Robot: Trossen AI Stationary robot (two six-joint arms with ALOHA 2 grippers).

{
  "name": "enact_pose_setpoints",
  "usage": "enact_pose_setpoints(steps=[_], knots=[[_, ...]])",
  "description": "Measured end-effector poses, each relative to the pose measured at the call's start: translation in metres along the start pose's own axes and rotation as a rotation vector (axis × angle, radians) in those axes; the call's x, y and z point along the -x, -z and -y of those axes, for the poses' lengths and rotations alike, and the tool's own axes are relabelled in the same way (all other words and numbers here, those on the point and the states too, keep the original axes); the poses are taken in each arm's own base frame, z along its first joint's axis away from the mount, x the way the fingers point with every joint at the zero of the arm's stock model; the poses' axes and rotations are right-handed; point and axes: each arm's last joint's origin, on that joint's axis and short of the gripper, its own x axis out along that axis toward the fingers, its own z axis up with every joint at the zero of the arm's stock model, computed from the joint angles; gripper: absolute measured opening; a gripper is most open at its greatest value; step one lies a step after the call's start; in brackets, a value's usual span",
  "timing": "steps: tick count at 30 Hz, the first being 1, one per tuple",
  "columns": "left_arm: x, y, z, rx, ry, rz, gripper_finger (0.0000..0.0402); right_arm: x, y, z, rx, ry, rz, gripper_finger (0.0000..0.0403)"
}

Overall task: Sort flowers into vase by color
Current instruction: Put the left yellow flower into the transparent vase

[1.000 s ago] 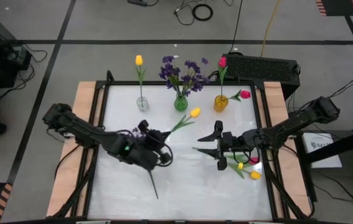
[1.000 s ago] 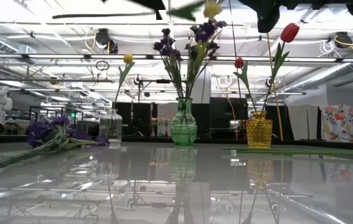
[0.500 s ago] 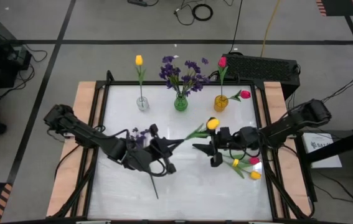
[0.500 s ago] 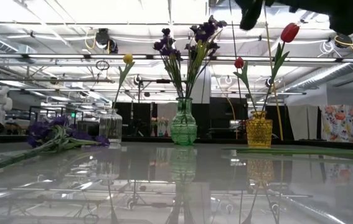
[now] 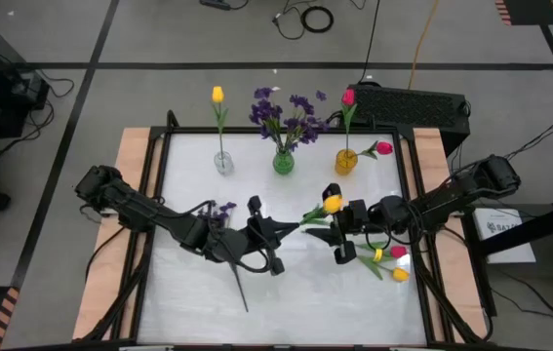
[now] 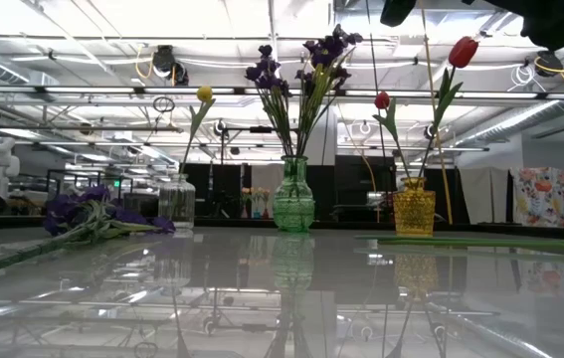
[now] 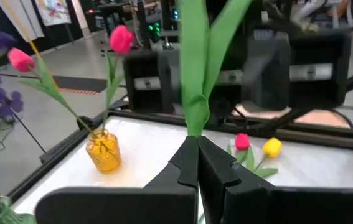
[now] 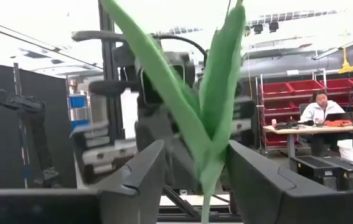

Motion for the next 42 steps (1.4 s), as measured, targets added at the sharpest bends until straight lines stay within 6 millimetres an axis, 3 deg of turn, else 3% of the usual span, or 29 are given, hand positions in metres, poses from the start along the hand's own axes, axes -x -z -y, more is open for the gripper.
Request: enact_pose_setpoints(steps=[4,11,17,21,31,37,42], knots=[[-0.006,0.004,0.000,-0.001,-0.002,-0.001,0.0001,0.000,-0.001,0.000,-0.001,0.000,0.002,0.0121],[-0.006,0.002,0.001,-0.010,-0.002,0.009,0.0001,0.000,0.000,0.000,-0.003,0.007,0.001,0.0012],[-0.006,0.006,0.000,-0.029,-0.004,-0.018,0.0001,0.000,0.008,0.001,0.011,0.013,-0.084,0.0001],[-0.005,0.013,0.000,-0.052,-0.002,-0.076,0.0001,0.006,0.014,0.002,0.041,0.023,-0.263,0.0001],[-0.005,0.014,0.002,-0.095,0.046,-0.091,0.0002,0.042,0.013,-0.016,0.062,0.027,-1.019,0.0035],[-0.006,0.014,0.000,-0.093,0.039,-0.092,0.0003,0.050,0.034,-0.020,0.150,0.001,-1.249,0.0100],[-0.006,0.014,0.000,-0.092,0.038,-0.093,0.0004,0.047,0.057,-0.019,0.268,-0.063,-1.330,0.0149]])
